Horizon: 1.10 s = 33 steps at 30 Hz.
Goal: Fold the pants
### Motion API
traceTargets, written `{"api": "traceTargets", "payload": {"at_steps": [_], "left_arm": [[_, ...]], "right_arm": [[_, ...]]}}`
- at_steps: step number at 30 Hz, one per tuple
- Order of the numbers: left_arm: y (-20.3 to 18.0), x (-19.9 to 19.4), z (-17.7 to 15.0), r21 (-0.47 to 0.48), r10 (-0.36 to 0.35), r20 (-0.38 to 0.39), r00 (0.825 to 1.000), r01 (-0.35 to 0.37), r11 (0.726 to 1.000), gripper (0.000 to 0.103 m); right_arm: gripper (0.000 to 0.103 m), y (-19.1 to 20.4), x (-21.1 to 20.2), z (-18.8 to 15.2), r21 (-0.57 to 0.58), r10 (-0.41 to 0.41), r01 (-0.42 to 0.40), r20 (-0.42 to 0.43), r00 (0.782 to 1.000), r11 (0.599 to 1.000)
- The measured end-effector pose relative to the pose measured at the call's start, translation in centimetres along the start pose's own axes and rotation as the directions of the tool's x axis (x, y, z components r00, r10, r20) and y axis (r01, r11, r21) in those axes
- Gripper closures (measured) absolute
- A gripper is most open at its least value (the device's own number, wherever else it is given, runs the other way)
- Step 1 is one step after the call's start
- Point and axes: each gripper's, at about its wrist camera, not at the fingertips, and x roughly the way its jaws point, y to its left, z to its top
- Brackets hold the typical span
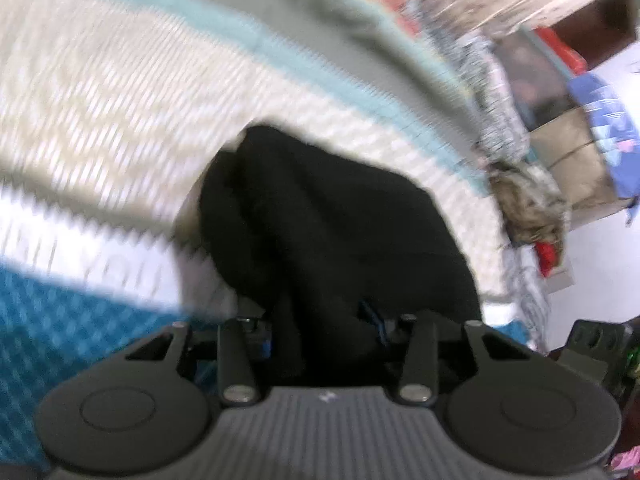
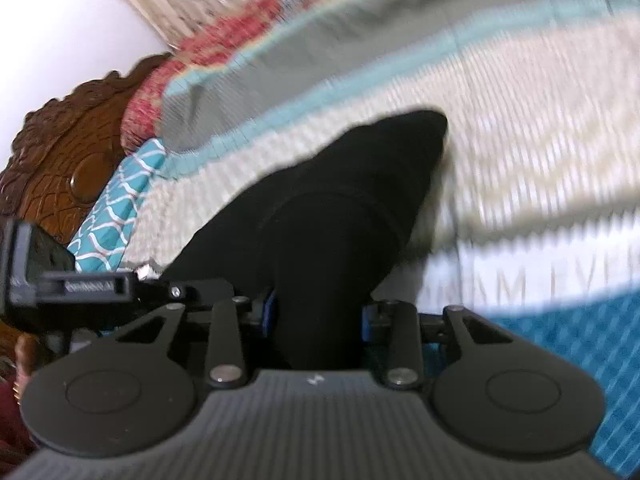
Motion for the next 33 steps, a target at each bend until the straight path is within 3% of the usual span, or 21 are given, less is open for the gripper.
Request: {"api": "traceTargets", "payload": {"at_steps": [5, 10, 13, 17, 19, 20, 22, 25, 28, 31, 33], "left_arm": [[-4.0, -1.0, 5.0, 0.162, -0.002, 0.145, 0.989, -0.021, 0.986, 0.064], [-6.1, 2.3, 12.3, 0.229, 0.012, 0.228, 0.974, -0.066, 0.971, 0.064], [-5.7, 7.3, 16.3, 0.218, 0.084, 0.238, 0.968, -0.137, 0.966, 0.064], [-4.4, 14.9, 18.9, 0.193, 0.224, 0.198, 0.954, -0.262, 0.946, 0.064], [-3.3, 18.6, 19.2, 0.189, 0.307, 0.148, 0.940, -0.331, 0.924, 0.063], [-2.6, 20.5, 19.2, 0.183, 0.364, 0.114, 0.924, -0.380, 0.907, 0.050], [-2.1, 21.6, 18.4, 0.175, 0.402, 0.145, 0.904, -0.424, 0.889, 0.036], [-2.8, 21.4, 18.3, 0.194, 0.419, 0.149, 0.896, -0.442, 0.876, 0.036], [-3.9, 20.3, 18.3, 0.205, 0.434, 0.152, 0.888, -0.458, 0.865, 0.036], [-5.3, 17.9, 17.1, 0.222, 0.481, 0.202, 0.853, -0.518, 0.826, 0.036], [-5.9, 16.0, 15.9, 0.226, 0.482, 0.236, 0.844, -0.530, 0.817, 0.036]], "right_arm": [[0.064, 2.5, -1.0, 4.1, -0.179, -0.002, 0.034, 0.177, 0.984, 0.983], [0.064, 0.6, 1.8, 11.6, -0.264, -0.003, 0.079, 0.276, 0.961, 0.961], [0.064, -2.3, 5.4, 15.6, -0.252, -0.035, 0.108, 0.276, 0.961, 0.962], [0.064, -6.5, 11.5, 18.8, -0.184, -0.120, 0.159, 0.208, 0.971, 0.970], [0.064, -8.6, 14.7, 19.2, -0.126, -0.175, 0.192, 0.138, 0.975, 0.973], [0.063, -9.6, 16.3, 19.1, -0.097, -0.212, 0.221, 0.094, 0.973, 0.970], [0.052, -11.1, 17.8, 18.6, -0.036, -0.267, 0.270, 0.068, 0.961, 0.962], [0.049, -11.7, 17.3, 18.7, 0.027, -0.254, 0.253, 0.056, 0.966, 0.967], [0.042, -10.7, 16.0, 18.4, 0.011, -0.278, 0.278, 0.063, 0.958, 0.960], [0.041, -9.0, 13.8, 17.1, -0.023, -0.317, 0.321, 0.103, 0.943, 0.947], [0.037, -8.3, 12.4, 15.9, -0.050, -0.336, 0.344, 0.124, 0.934, 0.937]]}}
